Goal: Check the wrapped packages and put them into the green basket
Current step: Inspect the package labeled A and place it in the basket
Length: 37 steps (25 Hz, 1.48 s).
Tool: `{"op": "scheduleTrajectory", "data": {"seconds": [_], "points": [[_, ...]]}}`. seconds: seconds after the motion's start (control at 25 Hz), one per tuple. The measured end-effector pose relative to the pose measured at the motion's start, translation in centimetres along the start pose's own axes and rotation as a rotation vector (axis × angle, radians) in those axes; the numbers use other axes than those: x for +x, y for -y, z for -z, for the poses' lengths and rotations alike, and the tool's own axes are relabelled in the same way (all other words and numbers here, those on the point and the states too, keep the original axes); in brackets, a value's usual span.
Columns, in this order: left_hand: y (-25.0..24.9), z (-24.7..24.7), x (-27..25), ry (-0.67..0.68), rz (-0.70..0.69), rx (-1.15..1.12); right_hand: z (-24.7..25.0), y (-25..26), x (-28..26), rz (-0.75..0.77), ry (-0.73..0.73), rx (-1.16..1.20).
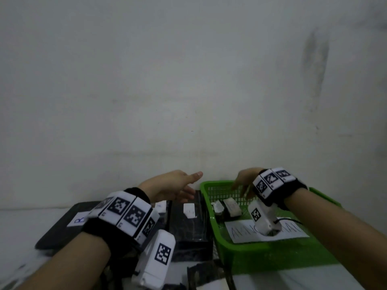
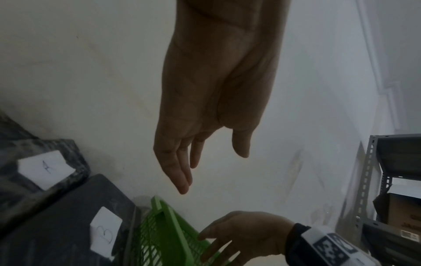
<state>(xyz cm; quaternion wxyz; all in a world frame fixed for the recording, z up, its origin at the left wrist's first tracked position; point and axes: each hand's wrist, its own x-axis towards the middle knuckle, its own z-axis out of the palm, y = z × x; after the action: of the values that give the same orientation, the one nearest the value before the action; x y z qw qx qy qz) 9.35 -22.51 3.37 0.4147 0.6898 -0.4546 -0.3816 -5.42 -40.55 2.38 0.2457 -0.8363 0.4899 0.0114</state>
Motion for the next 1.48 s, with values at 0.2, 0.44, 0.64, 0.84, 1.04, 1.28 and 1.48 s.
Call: {"op": "scheduleTrajectory", "data": {"seconds": [0.2, 0.44, 0.64, 0.84, 1.04, 1.28, 1.48], "points": [[0.3, 0.2, -5.9, -0.011, 0.017, 0.031, -0.4, 4.7, -8.4, 0.073, 0.110, 0.125], [2.2, 1.0, -12.3, 0.002, 0.069, 0.120, -5.2, 10.1, -18.6, 0.255, 0.337, -0.028], [5.7, 2.0, -15.8, 0.039, 0.219, 0.206, -12.0, 12.1, -23.5, 0.177, 0.466, -0.388], [8.5, 1.5, -17.1, 0.170, 0.372, 0.234, -17.4, 12.2, -25.4, 0.190, 0.280, -0.365], [9.2, 0.9, -16.5, 0.164, 0.312, 0.246, -17.7, 10.5, -24.0, 0.197, 0.277, -0.364], [8.8, 1.8, -17.0, 0.229, 0.276, 0.191, -15.2, 9.8, -24.3, 0.335, 0.109, -0.398], [7.5, 3.6, -17.3, -0.021, 0.094, 0.120, -9.6, 9.1, -24.8, 0.449, -0.089, 0.034]]}}
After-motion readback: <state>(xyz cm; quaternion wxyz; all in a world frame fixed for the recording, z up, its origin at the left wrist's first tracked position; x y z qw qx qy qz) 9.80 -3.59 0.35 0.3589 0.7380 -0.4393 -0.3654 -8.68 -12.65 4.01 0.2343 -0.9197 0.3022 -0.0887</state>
